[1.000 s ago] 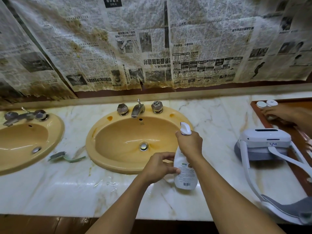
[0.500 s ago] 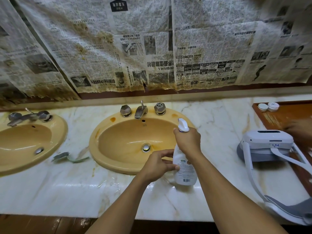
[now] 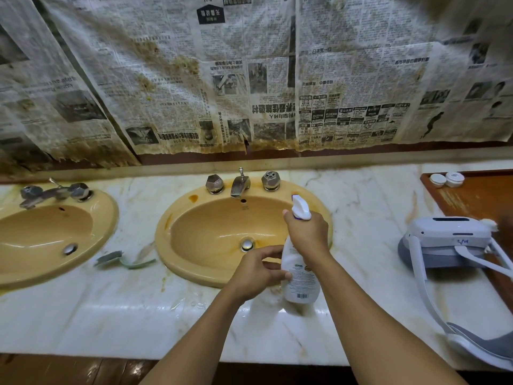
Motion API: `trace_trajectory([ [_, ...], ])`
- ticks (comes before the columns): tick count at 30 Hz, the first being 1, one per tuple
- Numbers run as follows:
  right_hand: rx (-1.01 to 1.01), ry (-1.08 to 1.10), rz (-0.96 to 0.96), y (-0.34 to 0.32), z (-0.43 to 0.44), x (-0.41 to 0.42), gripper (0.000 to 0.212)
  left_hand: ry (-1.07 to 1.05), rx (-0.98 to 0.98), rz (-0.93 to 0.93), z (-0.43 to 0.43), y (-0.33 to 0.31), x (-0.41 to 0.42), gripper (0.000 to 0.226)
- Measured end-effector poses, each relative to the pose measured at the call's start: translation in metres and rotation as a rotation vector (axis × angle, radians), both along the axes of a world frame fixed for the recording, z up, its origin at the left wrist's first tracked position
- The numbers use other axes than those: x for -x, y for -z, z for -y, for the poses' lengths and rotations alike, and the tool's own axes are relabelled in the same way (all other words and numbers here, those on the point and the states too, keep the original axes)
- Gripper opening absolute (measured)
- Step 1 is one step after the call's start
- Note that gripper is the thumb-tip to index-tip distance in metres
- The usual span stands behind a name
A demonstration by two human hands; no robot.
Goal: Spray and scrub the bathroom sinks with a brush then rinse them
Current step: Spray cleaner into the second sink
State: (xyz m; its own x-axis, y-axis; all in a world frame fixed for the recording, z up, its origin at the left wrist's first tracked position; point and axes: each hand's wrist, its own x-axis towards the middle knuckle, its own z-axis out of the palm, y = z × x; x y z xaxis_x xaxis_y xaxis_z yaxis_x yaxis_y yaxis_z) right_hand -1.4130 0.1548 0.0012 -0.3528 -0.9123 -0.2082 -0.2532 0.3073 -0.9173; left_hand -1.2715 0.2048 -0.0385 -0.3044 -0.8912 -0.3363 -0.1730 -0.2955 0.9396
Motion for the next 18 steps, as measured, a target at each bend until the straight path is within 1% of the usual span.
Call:
trace_trajectory([
  [4, 0.059, -0.015, 0.016, -0.003, 0.000, -0.010, 0.040, -0.010, 0.022, 0.001, 0.000, -0.002, -0.010, 0.056],
  [7, 0.057, 0.005, -0.036, -0.007, 0.001, -0.020, 0.044, -0.010, 0.046, -0.002, 0.000, -0.003, -0.019, 0.056],
  [11, 0.048, 0.009, -0.046, -0.007, 0.001, -0.038, 0.034, -0.015, 0.064, -0.040, -0.006, -0.005, -0.035, 0.057],
  [13, 0.050, -0.066, -0.007, -0.004, 0.000, -0.047, 0.033, -0.023, 0.068, -0.057, -0.011, -0.005, -0.048, 0.058],
  [15, 0.056, -0.211, 0.076, -0.002, -0.002, -0.057, 0.033, -0.058, 0.074, -0.049, -0.017, -0.005, -0.064, 0.056],
  [16, 0.047, -0.290, 0.116, -0.001, -0.004, -0.062, 0.036, -0.080, 0.076, -0.047, -0.019, -0.003, -0.073, 0.056],
  [18, 0.006, -0.442, 0.156, 0.002, -0.007, -0.073, 0.047, -0.118, 0.089, -0.038, -0.027, -0.003, -0.094, 0.056],
])
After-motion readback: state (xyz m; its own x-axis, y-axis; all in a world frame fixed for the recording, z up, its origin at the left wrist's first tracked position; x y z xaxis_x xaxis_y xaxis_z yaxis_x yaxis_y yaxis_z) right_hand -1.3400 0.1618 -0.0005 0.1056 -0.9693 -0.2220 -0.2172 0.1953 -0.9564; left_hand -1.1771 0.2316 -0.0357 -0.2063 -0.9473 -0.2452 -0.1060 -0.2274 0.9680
